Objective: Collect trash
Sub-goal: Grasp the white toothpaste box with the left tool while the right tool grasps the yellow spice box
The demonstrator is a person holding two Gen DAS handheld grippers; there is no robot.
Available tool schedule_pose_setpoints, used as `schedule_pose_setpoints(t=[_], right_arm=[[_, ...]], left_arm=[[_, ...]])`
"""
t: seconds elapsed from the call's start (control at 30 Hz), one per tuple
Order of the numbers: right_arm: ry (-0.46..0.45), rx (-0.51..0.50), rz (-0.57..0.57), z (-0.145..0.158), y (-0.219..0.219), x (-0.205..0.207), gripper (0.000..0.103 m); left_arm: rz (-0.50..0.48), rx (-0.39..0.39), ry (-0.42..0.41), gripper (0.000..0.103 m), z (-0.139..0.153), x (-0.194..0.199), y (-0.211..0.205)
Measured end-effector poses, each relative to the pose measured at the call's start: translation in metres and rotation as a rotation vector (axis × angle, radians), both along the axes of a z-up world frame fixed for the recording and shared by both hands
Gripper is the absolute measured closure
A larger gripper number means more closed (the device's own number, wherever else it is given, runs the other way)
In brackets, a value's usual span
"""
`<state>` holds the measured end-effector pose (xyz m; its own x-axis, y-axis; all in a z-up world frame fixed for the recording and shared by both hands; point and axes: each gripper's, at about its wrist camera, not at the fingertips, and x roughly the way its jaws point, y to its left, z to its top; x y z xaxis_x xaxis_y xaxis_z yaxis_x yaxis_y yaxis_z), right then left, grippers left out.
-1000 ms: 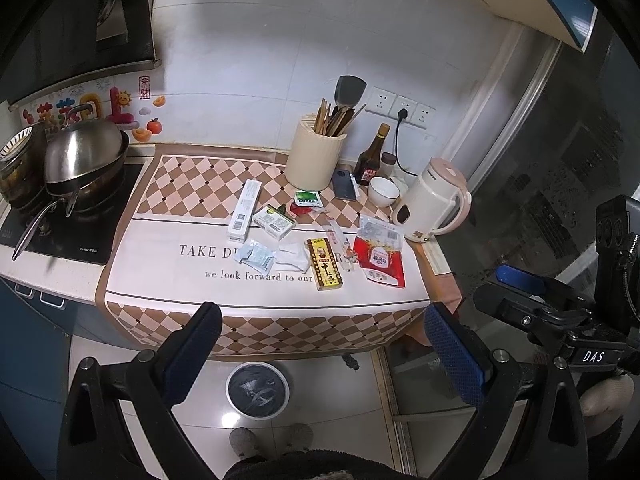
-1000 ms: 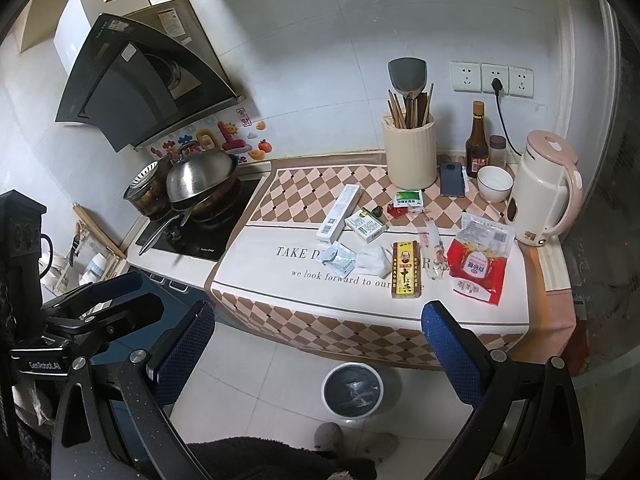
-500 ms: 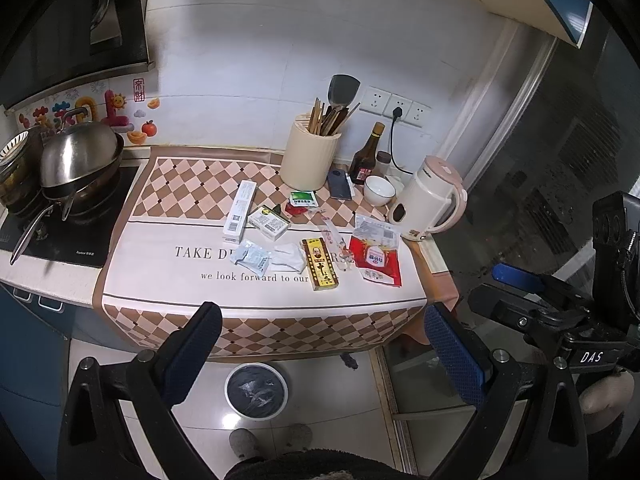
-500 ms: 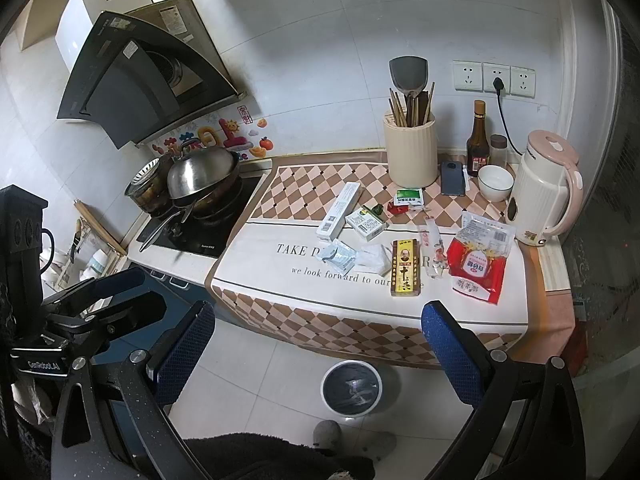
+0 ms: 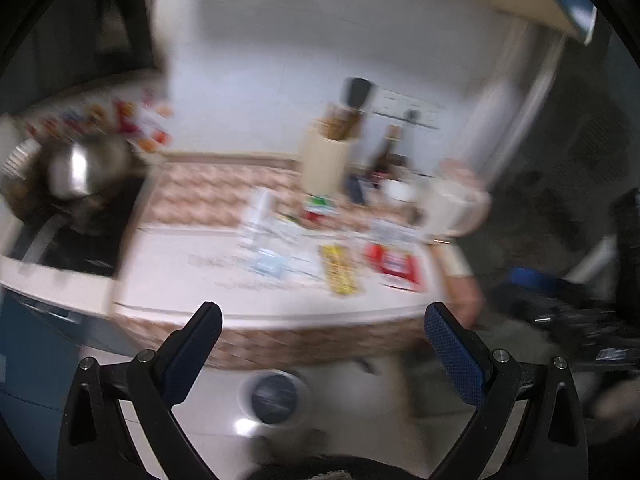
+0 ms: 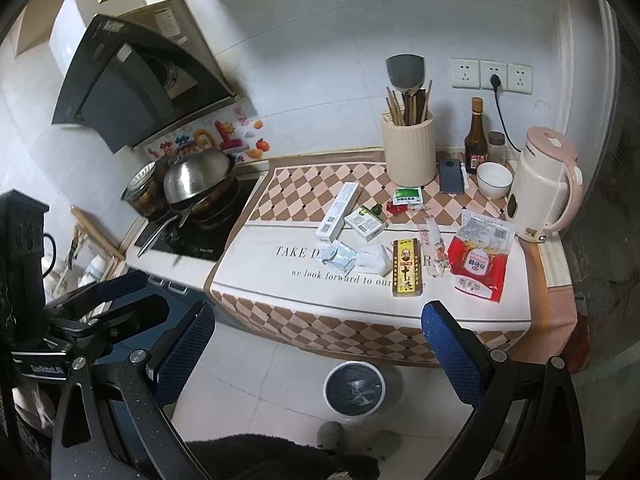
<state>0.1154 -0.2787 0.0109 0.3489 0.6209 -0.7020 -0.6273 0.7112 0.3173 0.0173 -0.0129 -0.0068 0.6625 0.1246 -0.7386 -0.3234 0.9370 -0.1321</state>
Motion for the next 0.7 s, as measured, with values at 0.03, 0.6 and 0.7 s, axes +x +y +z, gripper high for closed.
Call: schedule_pose_setpoints(t=[0.03,0.6,0.7], right_arm=[[-0.002,0.001,-0.026,-0.001,0.0,0.001,0.0],[0.29,-0.288,-0.286,-0.229,0.091,0.203,0.004],[0.342,-0.359,-0.263,-0.284,0.108,0.239,0.026]], left_arm=[[0.043,0.09,0.006,0.0,-0.003,0.004,0.001],[0.264,0.136,0.404,0.0,-0.186,0.204,0.143],[0.262,0.088,0.477,0.001,-0.223,0.252,0.16]])
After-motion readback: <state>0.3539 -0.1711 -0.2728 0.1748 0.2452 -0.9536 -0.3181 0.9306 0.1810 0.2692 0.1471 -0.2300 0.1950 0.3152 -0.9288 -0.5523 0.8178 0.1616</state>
